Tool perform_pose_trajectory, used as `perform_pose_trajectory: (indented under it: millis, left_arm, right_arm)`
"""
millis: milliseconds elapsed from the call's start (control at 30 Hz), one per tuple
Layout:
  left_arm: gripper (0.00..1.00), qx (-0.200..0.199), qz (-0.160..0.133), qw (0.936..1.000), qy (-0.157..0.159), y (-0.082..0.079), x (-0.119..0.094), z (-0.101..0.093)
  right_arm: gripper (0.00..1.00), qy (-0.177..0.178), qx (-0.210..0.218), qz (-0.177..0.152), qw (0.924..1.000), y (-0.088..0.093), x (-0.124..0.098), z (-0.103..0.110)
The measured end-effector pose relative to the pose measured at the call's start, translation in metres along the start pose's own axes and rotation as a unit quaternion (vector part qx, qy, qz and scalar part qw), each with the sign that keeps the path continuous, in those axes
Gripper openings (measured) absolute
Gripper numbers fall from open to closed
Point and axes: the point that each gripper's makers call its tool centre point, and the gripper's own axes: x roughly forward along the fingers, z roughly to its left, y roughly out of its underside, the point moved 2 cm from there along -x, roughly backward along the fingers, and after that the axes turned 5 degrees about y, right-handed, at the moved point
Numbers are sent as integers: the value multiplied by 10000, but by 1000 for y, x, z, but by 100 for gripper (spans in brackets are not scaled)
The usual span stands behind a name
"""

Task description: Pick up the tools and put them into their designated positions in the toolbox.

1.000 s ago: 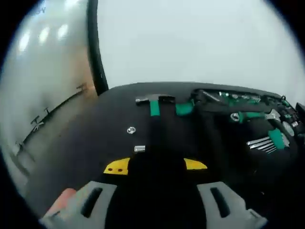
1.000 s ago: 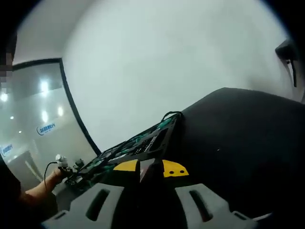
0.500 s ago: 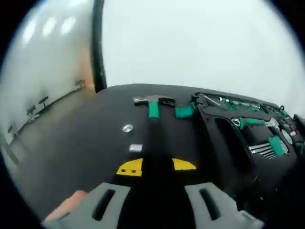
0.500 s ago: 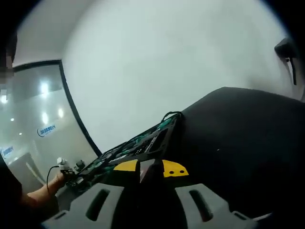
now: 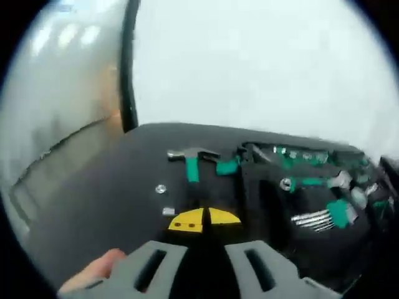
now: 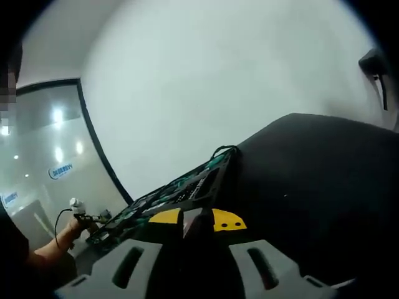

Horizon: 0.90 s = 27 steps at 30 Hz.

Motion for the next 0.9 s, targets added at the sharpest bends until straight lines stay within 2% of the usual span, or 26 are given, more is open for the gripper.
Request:
perform_pose_trajectory:
  millis: [33,67,100,133,200,267,300,333,367,433,467,500,533,600,633,667,700,900]
  left_arm:
    - [14,316,-19,9995,-26,-8,12,0]
    - [25,207,-23,9998,38,-12,18,-1]
    - [30,125,85,9998,147,-15,25,-3]
    - [32,66,323,9992,239,-14,32,-4]
    - [31,176,607,9980,54,-14,46,3]
    - [31,224,632,9977,73,-14,65,5]
    - [31,203,864,9960,96,-6,71,7]
    - [31,98,928,9955,178,-3,76,6]
    - [29,-244,762,9964,271,-9,76,3]
    - [30,-6,734,9973,71,-12,80,12]
    - [27,-61,722,9973,113,-11,81,10]
    - [20,-449,649,9963,351,-9,84,-2]
    - [20,-552,708,9958,166,-5,82,1]
    - [17,-505,501,9973,155,-6,82,1]
    - [12,-570,405,9975,-42,-7,83,9]
    - [12,-753,283,9968,34,-9,84,7]
    - [11,-829,280,9962,36,-8,82,9]
    - [10,-949,163,9953,-91,-11,85,24]
  right_arm:
    - [14,1,-9,-3,10000,0,0,0]
    - [14,4,-23,-5,10000,0,0,0]
    - [14,5,-32,-5,10000,0,0,0]
    - [14,1,-24,-3,10000,0,0,0]
    - [14,-1,-19,-3,10000,0,0,0]
    - [14,0,-24,-4,10000,0,0,0]
    - [14,0,-25,-4,10000,0,0,0]
    - [14,1,-23,-4,10000,0,0,0]
    - [14,0,-20,-4,10000,0,0,0]
    - [14,1,-21,-2,10000,0,0,-1]
    - [14,-3,-8,0,10000,0,0,-1]
    - [14,-3,-3,1,10000,0,1,-1]
    - [14,-4,-3,1,10000,0,1,-1]
    - [14,3,3,-4,10000,0,1,-1]
    - [14,6,5,13,10000,0,1,-1]
    - [14,9,-5,11,10000,0,1,-1]
    - [14,12,-1,13,10000,0,1,-1]
    - [14,19,-8,27,10000,1,2,-2]
